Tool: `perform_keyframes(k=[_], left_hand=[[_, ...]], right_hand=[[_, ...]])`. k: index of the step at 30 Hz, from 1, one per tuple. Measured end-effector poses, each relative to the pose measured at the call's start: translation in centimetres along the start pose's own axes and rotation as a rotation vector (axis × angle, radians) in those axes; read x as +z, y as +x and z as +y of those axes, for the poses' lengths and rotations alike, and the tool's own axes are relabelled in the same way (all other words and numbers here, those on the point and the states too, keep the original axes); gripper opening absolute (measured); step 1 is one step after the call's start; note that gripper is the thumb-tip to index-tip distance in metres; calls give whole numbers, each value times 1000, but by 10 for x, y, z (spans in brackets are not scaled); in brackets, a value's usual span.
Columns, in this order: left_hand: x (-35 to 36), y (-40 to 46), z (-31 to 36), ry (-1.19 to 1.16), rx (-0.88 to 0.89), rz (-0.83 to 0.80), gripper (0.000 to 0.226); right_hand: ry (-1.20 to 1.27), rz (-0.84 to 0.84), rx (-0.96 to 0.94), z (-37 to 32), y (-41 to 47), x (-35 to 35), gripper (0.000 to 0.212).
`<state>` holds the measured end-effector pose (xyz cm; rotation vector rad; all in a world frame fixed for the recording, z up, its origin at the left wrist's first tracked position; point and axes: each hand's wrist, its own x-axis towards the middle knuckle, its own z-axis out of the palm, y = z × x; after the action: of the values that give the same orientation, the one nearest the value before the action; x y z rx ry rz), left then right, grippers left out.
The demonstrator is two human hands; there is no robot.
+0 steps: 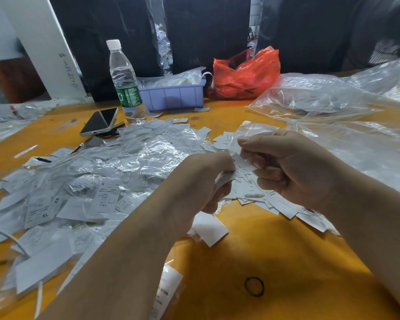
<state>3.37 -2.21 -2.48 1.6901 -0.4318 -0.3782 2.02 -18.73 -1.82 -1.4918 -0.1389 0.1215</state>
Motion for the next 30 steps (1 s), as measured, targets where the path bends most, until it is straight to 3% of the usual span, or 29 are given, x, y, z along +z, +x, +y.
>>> perform_keyframes(k=[10,15,18,22,30], left_hand=[[0,-4,5,-19,-93,65,28],[-4,-1,2,23,-83,111,39],[-5,0,2,54,-59,162,38],[-4,0,0,103,11,268,20],[-3,0,-4,223,86,227,27]], right_hand=[[-33,-41,-10,0,0,0,21],[-52,-54,-6,-1,-1,0,14],[-70,-79,2,-2,-2,0,9],[-78,-78,14,-1,-1,-1,29],[-75,-56,28,1,-2,0,16]])
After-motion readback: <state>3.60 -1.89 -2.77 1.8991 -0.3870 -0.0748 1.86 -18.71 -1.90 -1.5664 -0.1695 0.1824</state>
